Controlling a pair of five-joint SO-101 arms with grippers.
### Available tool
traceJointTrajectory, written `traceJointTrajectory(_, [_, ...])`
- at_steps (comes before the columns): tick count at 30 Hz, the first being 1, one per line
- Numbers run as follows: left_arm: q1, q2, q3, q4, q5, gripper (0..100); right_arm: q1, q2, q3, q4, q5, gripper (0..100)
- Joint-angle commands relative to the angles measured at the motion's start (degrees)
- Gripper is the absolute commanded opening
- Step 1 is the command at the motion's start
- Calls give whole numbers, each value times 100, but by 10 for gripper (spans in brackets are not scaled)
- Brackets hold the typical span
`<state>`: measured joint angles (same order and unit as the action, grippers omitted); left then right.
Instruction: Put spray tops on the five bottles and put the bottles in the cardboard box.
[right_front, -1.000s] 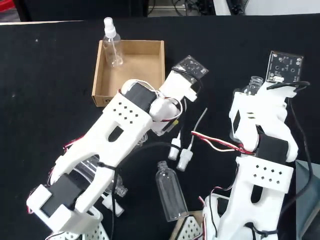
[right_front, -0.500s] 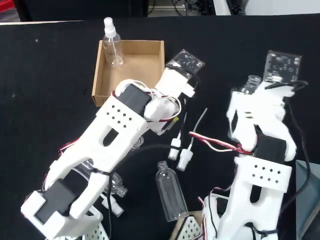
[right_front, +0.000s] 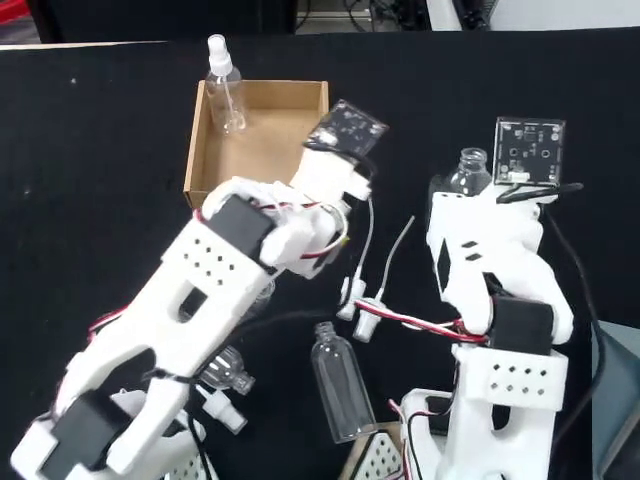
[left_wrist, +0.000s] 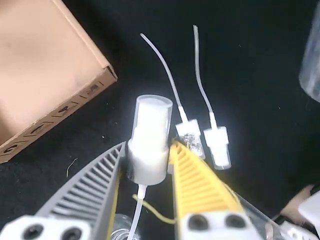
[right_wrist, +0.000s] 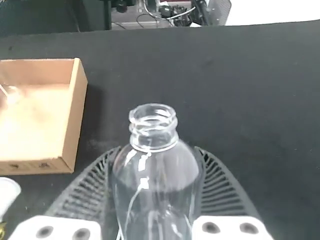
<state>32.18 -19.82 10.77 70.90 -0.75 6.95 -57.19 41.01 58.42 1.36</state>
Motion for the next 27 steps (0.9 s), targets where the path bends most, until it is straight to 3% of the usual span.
traceJointTrajectory(1, [-347,-695,277,-545,88,29,-123,-215,-13,-202,18,97])
traceJointTrajectory(6, [-620,-1204,664,-862,510,29,-229,-215,-4,-202,18,97])
traceJointTrajectory(27, [-1842,-3068,1921,-1090,563,29,-1108,-224,497,-668,18,96])
